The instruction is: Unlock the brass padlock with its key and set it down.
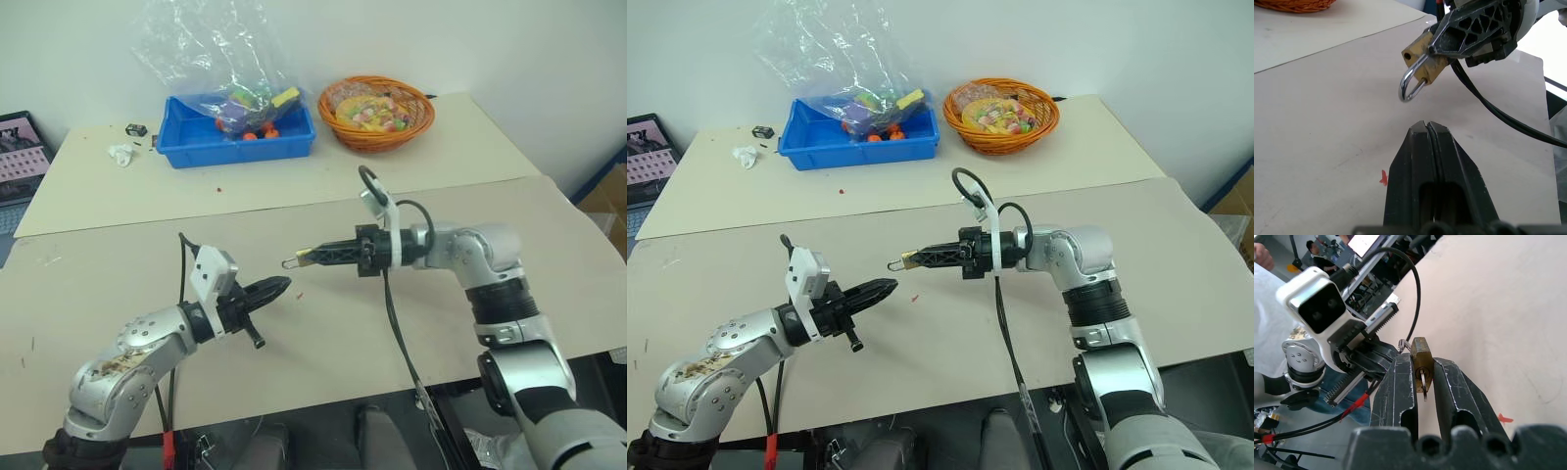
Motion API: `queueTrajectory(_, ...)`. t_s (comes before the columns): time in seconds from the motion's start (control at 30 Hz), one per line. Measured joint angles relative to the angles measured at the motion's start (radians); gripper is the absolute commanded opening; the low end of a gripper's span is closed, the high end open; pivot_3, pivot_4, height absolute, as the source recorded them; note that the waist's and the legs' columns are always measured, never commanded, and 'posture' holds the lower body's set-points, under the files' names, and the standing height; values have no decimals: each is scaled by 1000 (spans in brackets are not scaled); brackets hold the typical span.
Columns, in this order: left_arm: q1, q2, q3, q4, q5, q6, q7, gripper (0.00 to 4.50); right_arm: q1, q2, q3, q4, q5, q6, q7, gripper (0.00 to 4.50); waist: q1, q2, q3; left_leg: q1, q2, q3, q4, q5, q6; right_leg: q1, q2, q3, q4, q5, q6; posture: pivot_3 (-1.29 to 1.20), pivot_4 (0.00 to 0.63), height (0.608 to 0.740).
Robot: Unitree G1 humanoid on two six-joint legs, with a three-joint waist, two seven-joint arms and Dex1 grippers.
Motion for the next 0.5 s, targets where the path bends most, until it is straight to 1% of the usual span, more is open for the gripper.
queueTrajectory(0.3, 0, -1, 0, 0, 1, 0, 1, 52, -6, -6, 8, 22, -30, -16, 22, 236, 0, 0, 0, 0, 0, 0, 0, 0, 0, 0, 0, 0, 0, 0, 0, 0, 150, 740)
queueTrajectory(0.5, -1, -1, 2, -1, 1, 0, 2, 52, 59, -42, 70, -3, -56, -41, 76, 236, 0, 0, 0, 0, 0, 0, 0, 0, 0, 0, 0, 0, 0, 0, 0, 0, 150, 740)
